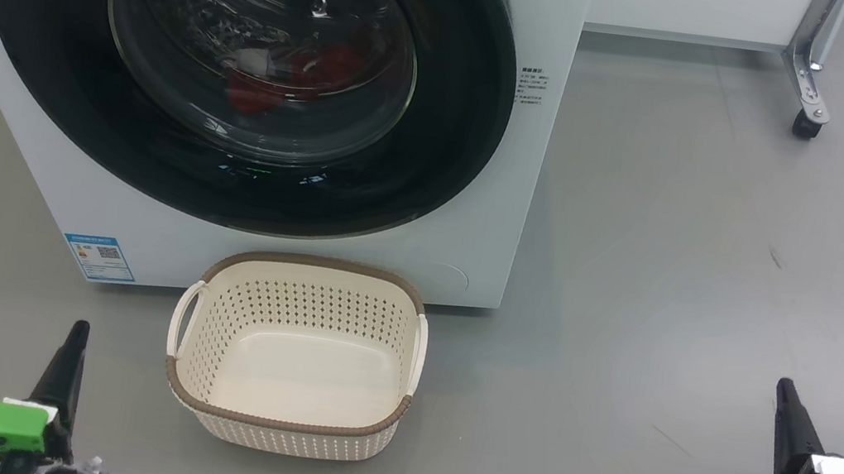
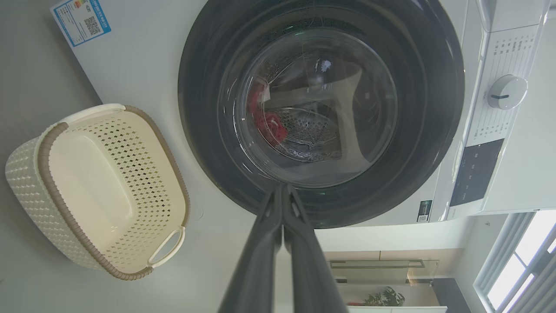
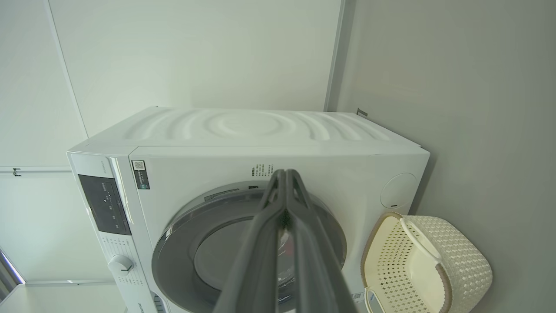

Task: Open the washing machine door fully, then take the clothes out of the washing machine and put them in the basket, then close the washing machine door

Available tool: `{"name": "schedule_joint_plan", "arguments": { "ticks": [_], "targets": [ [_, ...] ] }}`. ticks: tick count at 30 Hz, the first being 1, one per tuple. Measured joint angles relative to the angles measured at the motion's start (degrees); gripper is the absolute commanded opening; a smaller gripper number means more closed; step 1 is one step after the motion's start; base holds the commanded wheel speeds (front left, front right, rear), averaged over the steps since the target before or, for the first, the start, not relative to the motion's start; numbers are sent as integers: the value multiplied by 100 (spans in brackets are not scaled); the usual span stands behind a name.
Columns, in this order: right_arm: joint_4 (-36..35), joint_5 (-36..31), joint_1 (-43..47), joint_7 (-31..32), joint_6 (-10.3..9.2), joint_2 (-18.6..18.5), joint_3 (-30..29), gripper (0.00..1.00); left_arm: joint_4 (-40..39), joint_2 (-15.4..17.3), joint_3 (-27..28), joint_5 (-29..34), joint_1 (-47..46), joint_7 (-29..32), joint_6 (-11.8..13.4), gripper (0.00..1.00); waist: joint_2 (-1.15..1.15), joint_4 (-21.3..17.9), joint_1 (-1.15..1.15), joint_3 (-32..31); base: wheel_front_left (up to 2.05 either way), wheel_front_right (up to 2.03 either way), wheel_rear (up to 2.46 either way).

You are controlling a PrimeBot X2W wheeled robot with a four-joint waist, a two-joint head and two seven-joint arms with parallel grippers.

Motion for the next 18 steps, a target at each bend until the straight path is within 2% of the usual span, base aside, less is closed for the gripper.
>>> {"name": "schedule_joint_plan", "arguments": {
  "ticks": [5,18],
  "targets": [
    [241,2,251,-3,-3,159,32,100,237,-136,-57,0,230,-2,3,100,0,-1,0,1,0,0,0],
    [86,-131,269,-99,-3,129,45,100,145,-141,-151,51,249,-60,3,100,0,2,0,13,0,0,0]
  ]
}}
